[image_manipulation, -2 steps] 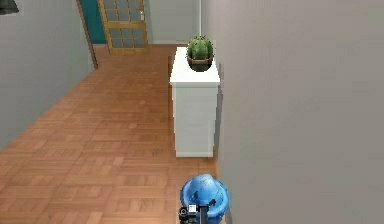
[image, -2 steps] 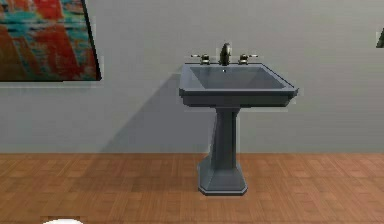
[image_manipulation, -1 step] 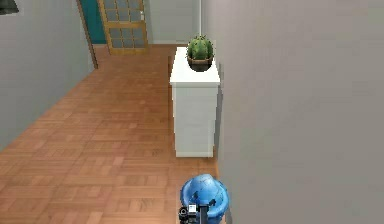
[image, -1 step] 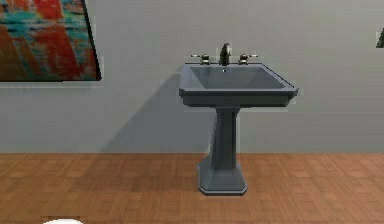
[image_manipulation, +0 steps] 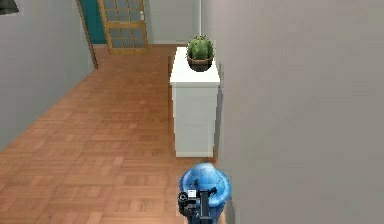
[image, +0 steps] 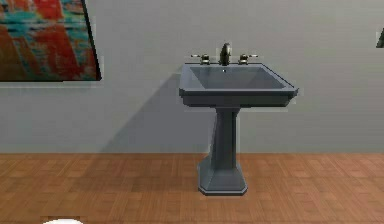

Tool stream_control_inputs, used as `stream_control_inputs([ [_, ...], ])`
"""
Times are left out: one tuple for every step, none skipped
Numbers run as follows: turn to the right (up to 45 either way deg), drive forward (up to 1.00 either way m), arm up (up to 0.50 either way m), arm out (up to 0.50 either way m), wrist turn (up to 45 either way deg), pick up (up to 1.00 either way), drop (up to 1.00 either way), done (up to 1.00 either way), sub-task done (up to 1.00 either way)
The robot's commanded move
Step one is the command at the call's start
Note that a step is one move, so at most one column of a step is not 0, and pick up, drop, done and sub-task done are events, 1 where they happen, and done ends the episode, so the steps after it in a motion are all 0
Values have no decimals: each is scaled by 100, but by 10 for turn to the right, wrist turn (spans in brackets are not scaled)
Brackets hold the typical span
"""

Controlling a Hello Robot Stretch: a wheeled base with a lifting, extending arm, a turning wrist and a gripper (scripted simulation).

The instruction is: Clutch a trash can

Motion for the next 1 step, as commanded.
stream_control_inputs([
  [0,0,0,0,0,0,0,100,0],
])
